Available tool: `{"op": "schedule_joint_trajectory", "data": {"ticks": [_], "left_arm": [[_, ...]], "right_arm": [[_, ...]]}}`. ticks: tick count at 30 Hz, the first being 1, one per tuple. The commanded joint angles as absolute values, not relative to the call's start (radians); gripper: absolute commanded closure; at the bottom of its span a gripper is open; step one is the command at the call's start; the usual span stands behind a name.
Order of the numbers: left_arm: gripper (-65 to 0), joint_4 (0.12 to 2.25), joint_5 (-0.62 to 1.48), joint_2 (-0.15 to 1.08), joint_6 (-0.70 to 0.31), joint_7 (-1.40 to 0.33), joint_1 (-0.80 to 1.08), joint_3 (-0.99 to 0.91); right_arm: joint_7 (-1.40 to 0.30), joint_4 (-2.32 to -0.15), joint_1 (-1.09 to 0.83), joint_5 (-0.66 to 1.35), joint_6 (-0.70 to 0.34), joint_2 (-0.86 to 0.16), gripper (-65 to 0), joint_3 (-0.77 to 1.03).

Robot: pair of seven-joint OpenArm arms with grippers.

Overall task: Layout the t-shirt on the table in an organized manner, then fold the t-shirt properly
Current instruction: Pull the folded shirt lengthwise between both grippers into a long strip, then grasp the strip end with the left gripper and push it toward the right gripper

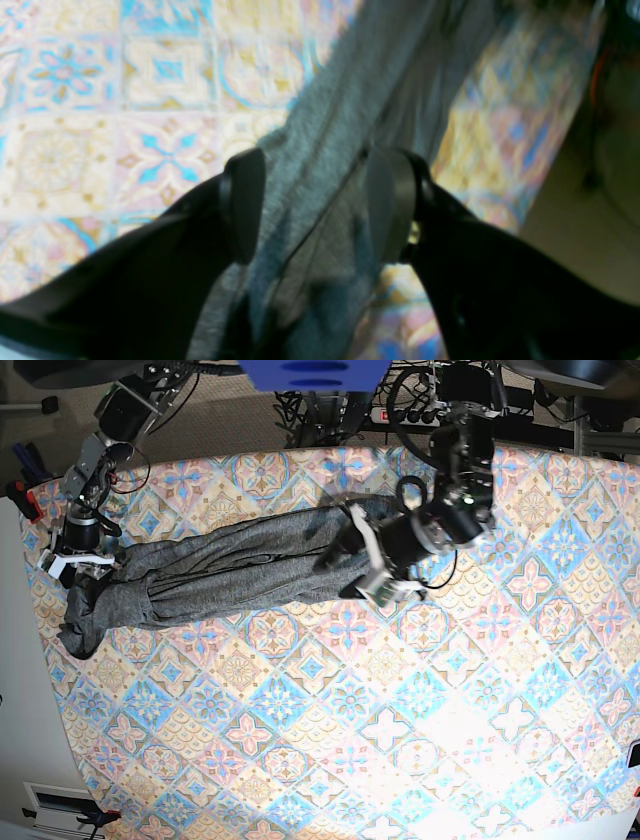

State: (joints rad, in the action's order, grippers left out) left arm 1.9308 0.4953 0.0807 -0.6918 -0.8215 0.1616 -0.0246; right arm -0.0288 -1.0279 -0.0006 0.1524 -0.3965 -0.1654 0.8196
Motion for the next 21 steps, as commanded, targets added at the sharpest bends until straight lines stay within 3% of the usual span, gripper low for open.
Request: {"op": "schedule_joint_trajectory", "data": {"ticks": [1,9,17,21], "left_arm": [[-31.9,1.939,0.582,0.084,-0.698,-0.819,0.151,-0.054],[-31.9,1.761,1.044,0.087,-0.698,-1.012,0.203,-0.409],[-31.9,1.758,1.043,0.093,-0.698,-1.01,0.306,-0.533],[-31.9,1.771,0.943,0.096,-0.698,-1.01,0.3,-0.533]], "right_arm": [[-0.004,-1.047,-0.007,0.163,-0.401,-0.182,-41.1,0.819],[-0.004,-1.047,-0.027,0.162,-0.401,-0.182,-40.9,0.817],[-0.004,-1.047,-0.05,0.159,-0.403,-0.182,-40.9,0.817],[-0.004,-1.047,-0.056,0.159,-0.403,-0.182,-40.9,0.817]]}}
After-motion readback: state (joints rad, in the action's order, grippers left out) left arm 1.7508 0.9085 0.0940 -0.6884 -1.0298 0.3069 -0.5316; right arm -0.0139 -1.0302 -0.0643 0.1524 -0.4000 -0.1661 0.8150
